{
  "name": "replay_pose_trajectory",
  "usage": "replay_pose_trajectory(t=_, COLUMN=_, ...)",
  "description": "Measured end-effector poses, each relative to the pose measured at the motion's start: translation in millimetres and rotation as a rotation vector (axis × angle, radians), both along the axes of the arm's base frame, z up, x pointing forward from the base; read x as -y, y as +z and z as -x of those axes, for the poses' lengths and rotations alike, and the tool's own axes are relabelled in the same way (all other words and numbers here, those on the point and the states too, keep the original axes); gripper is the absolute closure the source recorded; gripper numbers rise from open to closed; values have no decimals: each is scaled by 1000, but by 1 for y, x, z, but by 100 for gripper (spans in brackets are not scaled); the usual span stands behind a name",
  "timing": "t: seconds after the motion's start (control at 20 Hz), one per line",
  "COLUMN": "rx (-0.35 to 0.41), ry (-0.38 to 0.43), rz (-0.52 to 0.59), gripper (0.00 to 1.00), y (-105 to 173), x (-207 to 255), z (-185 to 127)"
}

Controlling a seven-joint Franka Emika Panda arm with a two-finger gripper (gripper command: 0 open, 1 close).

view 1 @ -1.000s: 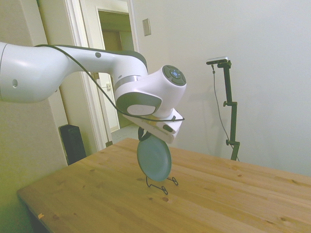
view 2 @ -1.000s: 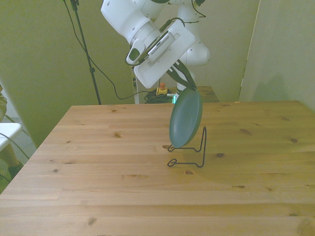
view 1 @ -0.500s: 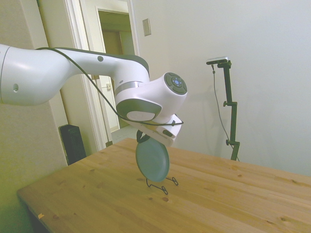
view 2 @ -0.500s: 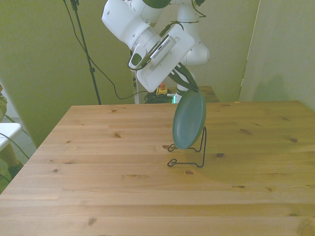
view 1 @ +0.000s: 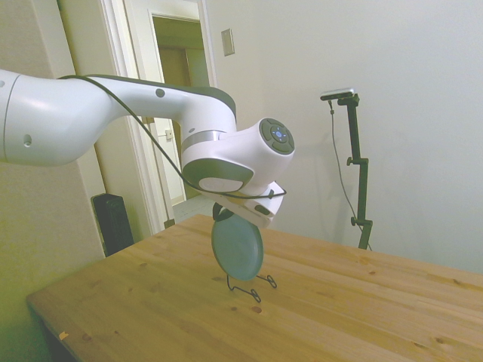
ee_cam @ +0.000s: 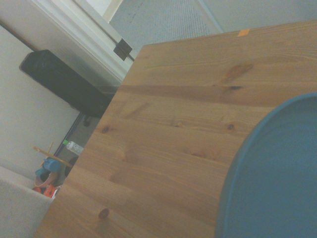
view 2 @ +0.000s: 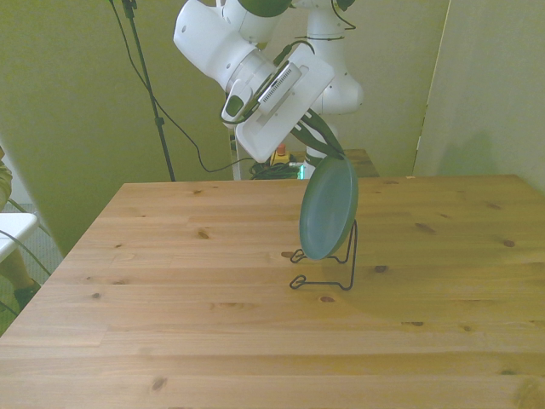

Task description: Load the plate

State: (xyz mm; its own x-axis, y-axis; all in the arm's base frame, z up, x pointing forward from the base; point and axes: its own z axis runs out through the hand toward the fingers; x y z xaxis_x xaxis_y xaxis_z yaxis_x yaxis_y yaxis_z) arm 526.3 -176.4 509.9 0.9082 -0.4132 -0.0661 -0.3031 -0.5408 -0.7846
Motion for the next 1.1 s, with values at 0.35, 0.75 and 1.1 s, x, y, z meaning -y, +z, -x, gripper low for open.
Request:
replay_pose_trajectory(t=0.35, rx=15, ry=-27, rz=-9, gripper=100, y=-12, x=-2, z=-4)
replay_pose_trajectory(t=0.75, rx=16, ry=-22, rz=1, gripper=100, y=-28, x=-16, z=-9)
replay_pose_trajectory(t=1.1, rx=19, ry=-21, rz=0, gripper=100, y=-38, x=-25, z=-13)
